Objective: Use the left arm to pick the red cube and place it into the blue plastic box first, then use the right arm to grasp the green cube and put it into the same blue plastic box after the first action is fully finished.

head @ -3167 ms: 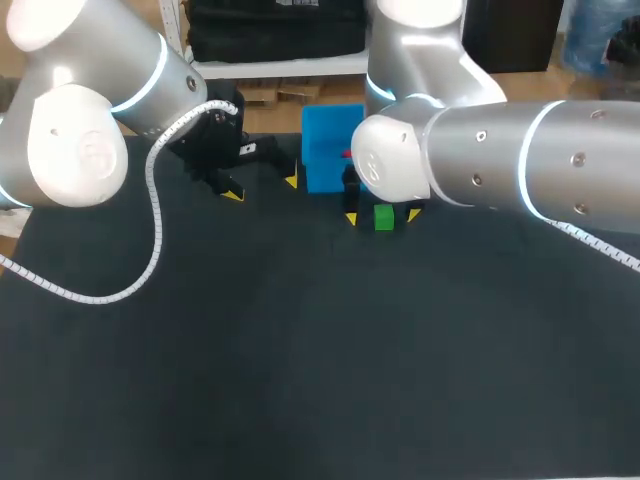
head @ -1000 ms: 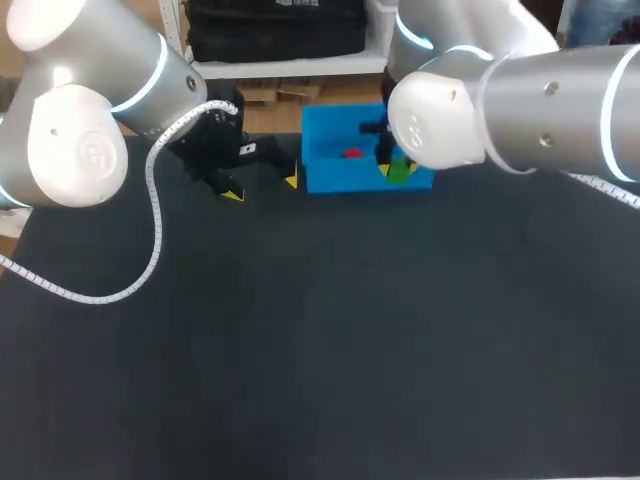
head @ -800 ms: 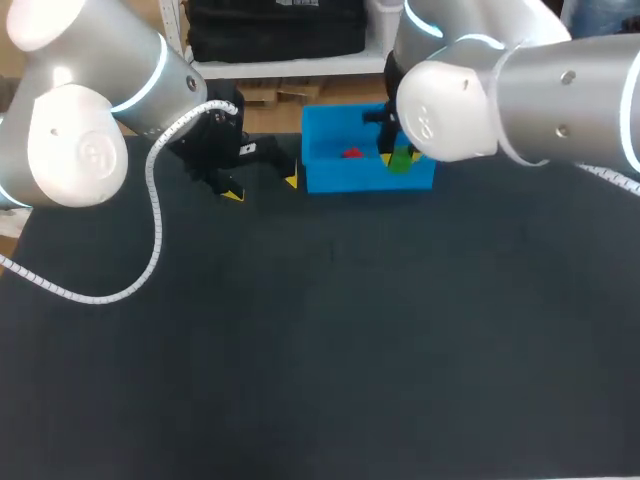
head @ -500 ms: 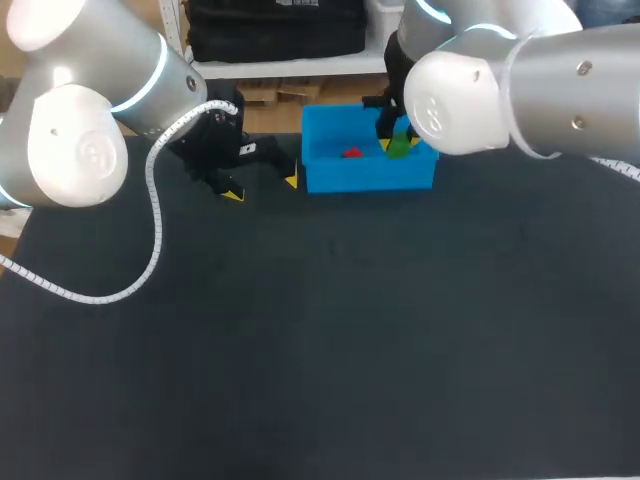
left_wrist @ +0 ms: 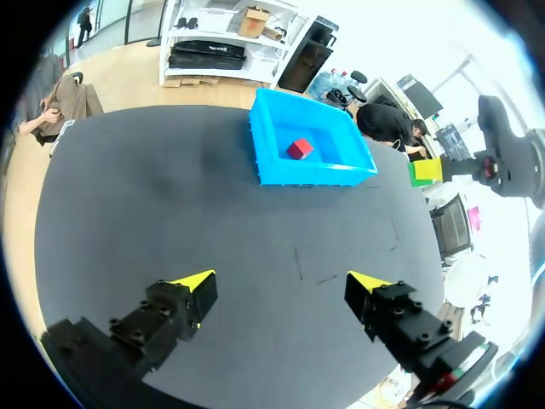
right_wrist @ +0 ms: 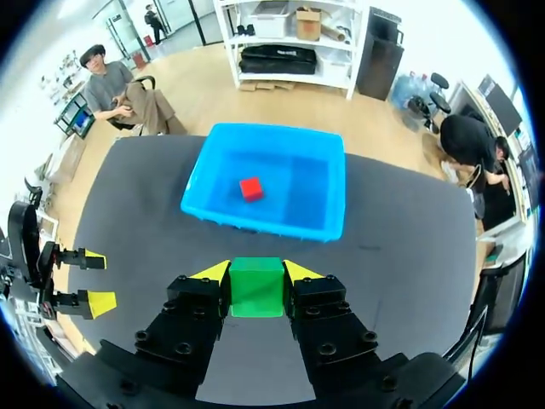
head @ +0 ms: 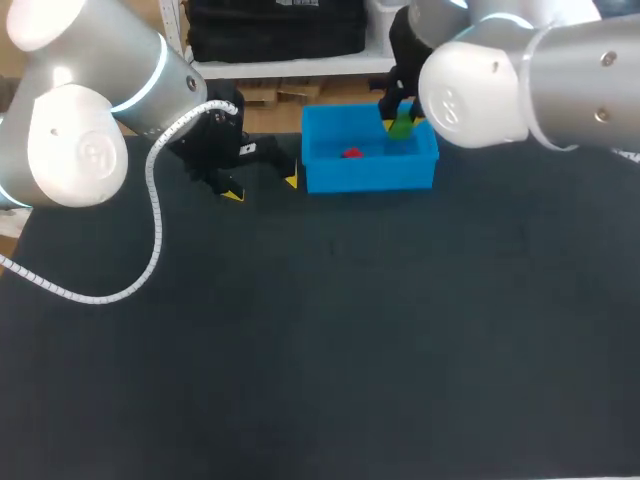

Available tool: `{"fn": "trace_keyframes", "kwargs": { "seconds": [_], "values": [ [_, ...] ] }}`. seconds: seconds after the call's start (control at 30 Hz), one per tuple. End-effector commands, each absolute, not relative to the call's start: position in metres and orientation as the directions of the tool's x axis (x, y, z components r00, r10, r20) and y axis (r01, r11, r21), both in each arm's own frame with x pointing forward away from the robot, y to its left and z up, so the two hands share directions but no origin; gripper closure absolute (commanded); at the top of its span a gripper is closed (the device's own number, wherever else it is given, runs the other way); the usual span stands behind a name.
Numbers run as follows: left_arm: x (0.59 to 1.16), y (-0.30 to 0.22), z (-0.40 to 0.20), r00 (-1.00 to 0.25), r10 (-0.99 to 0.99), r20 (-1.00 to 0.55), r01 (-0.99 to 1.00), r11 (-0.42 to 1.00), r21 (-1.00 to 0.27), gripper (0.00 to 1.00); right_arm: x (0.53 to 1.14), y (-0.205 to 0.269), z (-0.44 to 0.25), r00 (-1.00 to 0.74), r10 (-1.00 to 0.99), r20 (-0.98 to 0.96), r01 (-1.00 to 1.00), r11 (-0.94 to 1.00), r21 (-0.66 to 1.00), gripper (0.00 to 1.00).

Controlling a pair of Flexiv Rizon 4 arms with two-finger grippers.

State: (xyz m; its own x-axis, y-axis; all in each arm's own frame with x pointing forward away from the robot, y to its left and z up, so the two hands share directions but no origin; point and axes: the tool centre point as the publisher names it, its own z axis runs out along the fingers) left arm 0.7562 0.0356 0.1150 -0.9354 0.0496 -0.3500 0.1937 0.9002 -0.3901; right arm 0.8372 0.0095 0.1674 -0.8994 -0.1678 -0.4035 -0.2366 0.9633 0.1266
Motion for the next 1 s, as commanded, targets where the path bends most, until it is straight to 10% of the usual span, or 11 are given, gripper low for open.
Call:
{"fn": "trace_keyframes", "kwargs": {
  "seconds": [0.03, 1.0],
  "values": [
    [0.757, 0.036, 0.115, -0.935, 0.05, -0.35, 0.195, 0.899, -0.392, 0.0, 0.84, 0.008, 0.171, -0.895, -0.17, -0.412, -0.24, 0.963, 0.124, 1.0],
    [0.757, 0.036, 0.115, -0.935, 0.05, -0.35, 0.195, 0.899, -0.392, 0.0, 0.887, 0.007, 0.182, -0.864, -0.217, -0.455, -0.284, 0.955, 0.083, 1.0]
  ]
}}
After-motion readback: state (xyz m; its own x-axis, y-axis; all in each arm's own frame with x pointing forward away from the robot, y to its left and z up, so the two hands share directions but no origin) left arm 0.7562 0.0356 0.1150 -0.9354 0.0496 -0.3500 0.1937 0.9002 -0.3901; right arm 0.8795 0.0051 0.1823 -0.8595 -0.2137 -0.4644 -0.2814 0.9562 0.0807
